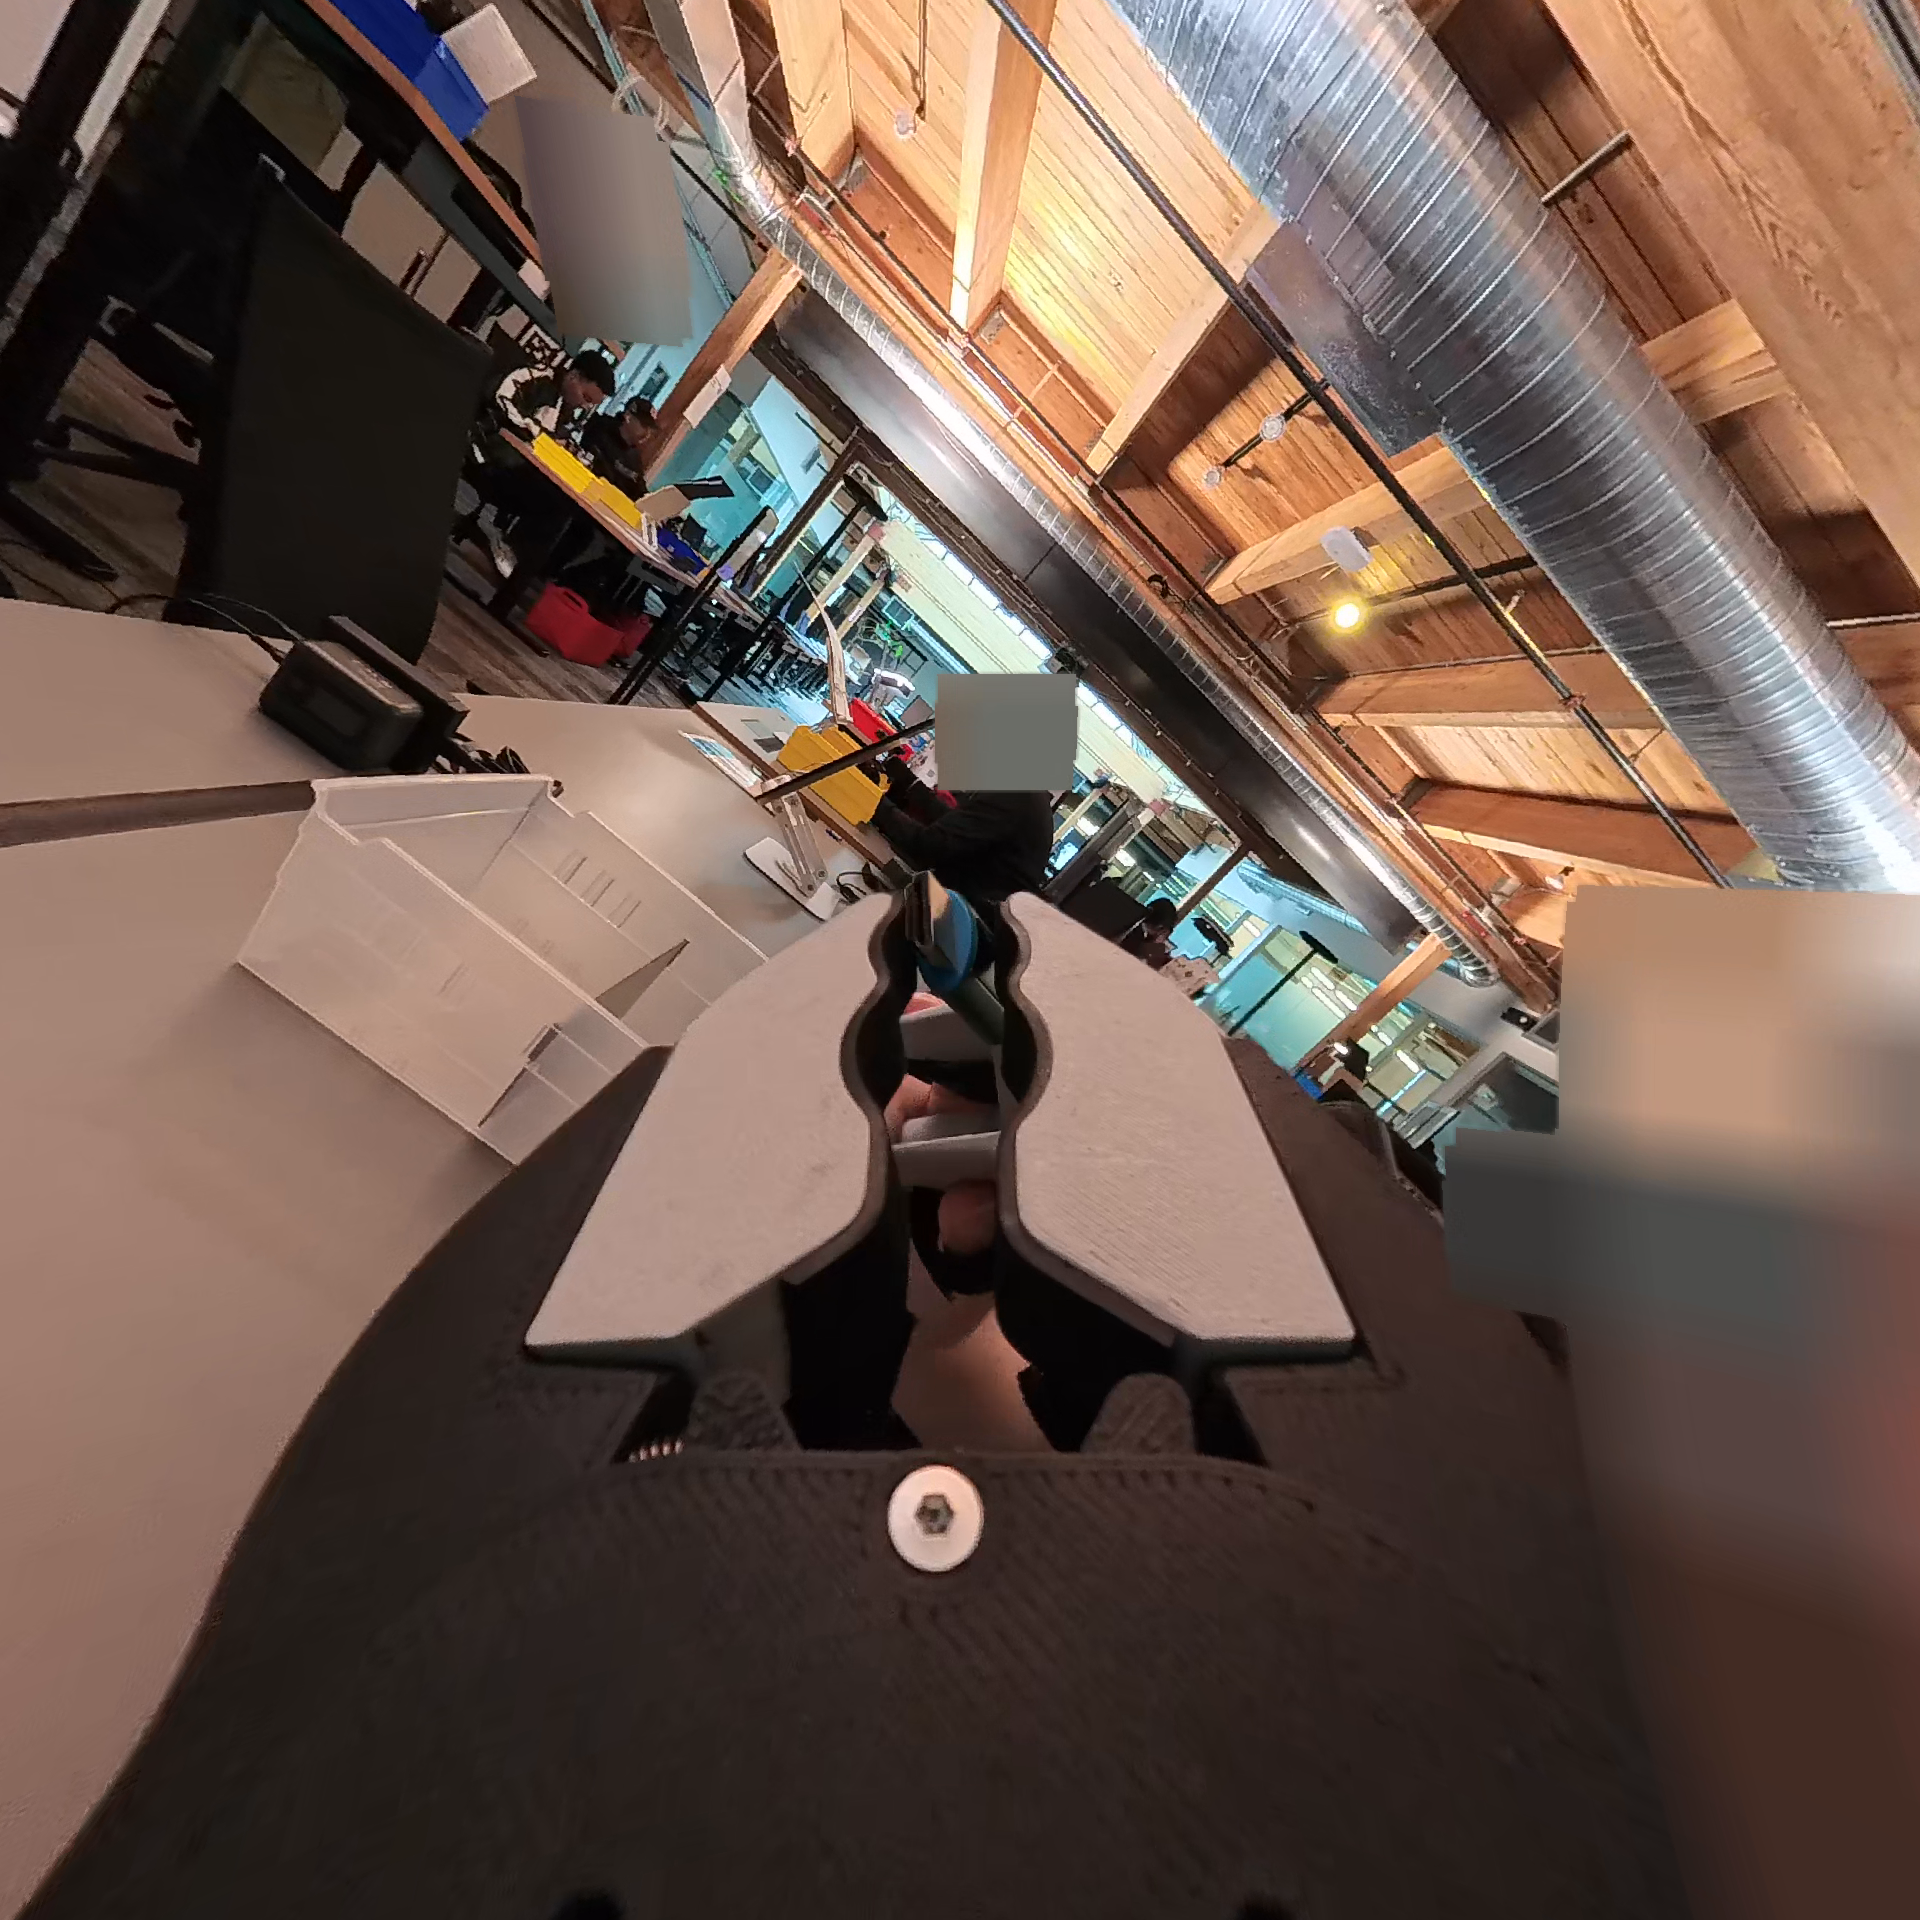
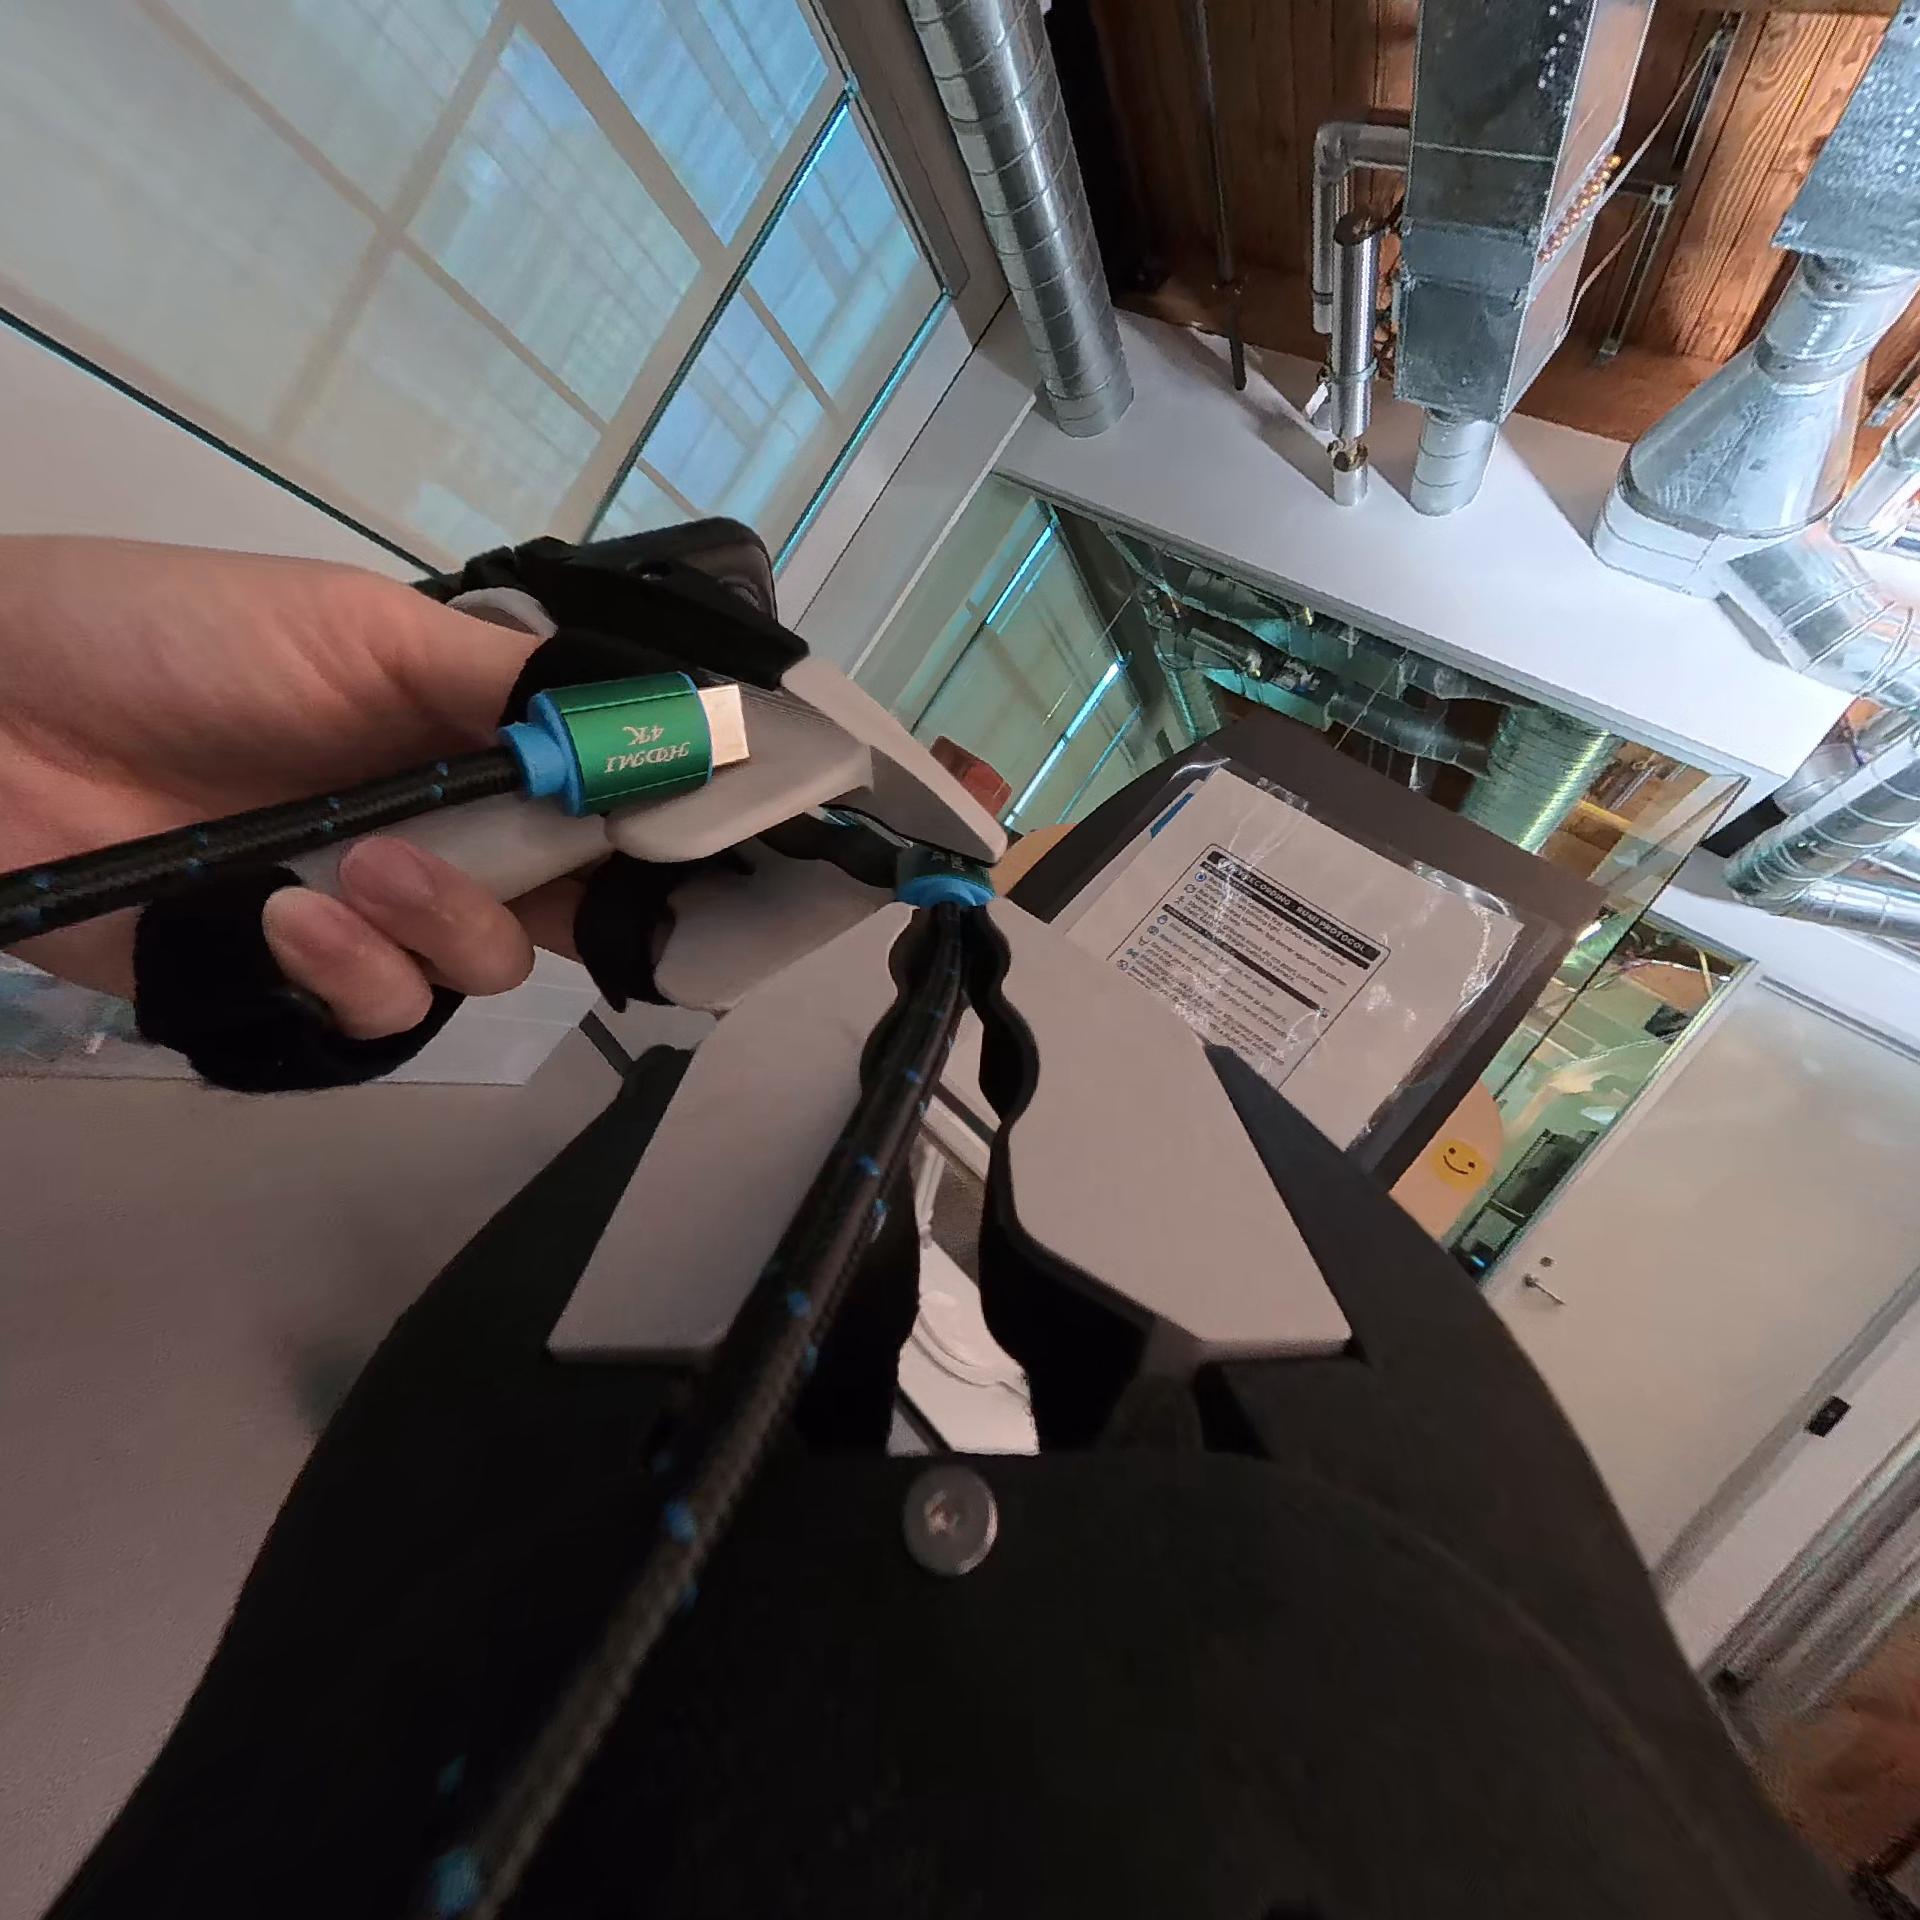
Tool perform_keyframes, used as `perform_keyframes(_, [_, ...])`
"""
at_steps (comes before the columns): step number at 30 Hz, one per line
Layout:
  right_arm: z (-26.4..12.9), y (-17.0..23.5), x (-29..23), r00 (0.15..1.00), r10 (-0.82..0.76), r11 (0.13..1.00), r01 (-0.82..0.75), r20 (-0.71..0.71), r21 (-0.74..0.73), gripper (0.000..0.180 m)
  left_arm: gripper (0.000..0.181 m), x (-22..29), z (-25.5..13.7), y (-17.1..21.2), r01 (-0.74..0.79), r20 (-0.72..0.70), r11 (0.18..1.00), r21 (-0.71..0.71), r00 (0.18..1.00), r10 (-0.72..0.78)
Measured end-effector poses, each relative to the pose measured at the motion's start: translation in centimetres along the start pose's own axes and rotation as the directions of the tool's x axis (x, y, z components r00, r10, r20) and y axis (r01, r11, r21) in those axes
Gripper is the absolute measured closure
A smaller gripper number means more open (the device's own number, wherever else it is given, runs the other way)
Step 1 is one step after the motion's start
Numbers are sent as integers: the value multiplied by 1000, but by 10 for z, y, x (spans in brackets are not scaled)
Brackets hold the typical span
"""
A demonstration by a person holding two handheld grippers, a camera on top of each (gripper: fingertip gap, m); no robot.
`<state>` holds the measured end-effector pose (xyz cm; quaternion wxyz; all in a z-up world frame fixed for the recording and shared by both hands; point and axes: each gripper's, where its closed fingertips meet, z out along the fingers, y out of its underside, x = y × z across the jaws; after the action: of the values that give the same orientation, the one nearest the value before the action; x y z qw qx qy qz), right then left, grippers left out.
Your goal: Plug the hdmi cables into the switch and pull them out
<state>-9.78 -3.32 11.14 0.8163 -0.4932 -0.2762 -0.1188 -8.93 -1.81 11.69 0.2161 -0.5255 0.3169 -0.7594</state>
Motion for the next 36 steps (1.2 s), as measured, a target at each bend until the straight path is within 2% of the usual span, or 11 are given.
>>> perform_keyframes(3, [-3,-4,6,1000,0,1000,0,-2,27,173,164,-1,-4,-7,-78,39,997,-1,996,78])
perform_keyframes(6, [-8,-12,20,1000,-20,998,21,-16,59,173,139,-17,-25,-30,-210,192,978,-8,959,208])
perform_keyframes(8, [-12,-18,30,999,-37,997,39,-29,71,173,130,-38,-44,-37,-282,324,954,-97,898,299])
perform_keyframes(10, [-16,-25,40,997,-64,995,67,-40,79,173,131,-65,-61,-28,-289,421,918,-271,822,383])
perform_keyframes(13, [-22,-35,54,997,-63,994,67,-52,90,173,130,-110,-87,9,-145,491,805,-575,726,481])
perform_keyframes(15, [-27,-40,64,996,-60,993,67,-72,95,173,159,-133,-98,22,-75,523,760,-645,682,511])
perform_keyframes(20, [-35,-42,84,992,-58,993,70,-115,97,173,119,-177,-127,61,180,595,629,-757,587,549])
perform_keyframes(22, [-36,-41,88,991,-50,993,62,-122,96,173,116,-189,-142,67,249,617,588,-770,525,586])
perform_keyframes(25, [-36,-39,89,992,-48,994,59,-119,91,173,105,-197,-148,86,338,644,568,-750,570,511])
perform_keyframes(31, [-34,-41,83,991,-83,992,93,-109,86,173,106,-220,-154,108,418,684,576,-703,620,384])
perform_keyframes(36, [-33,-39,82,992,-76,993,85,-101,81,173,121,-218,-121,119,450,652,670,-590,755,67])
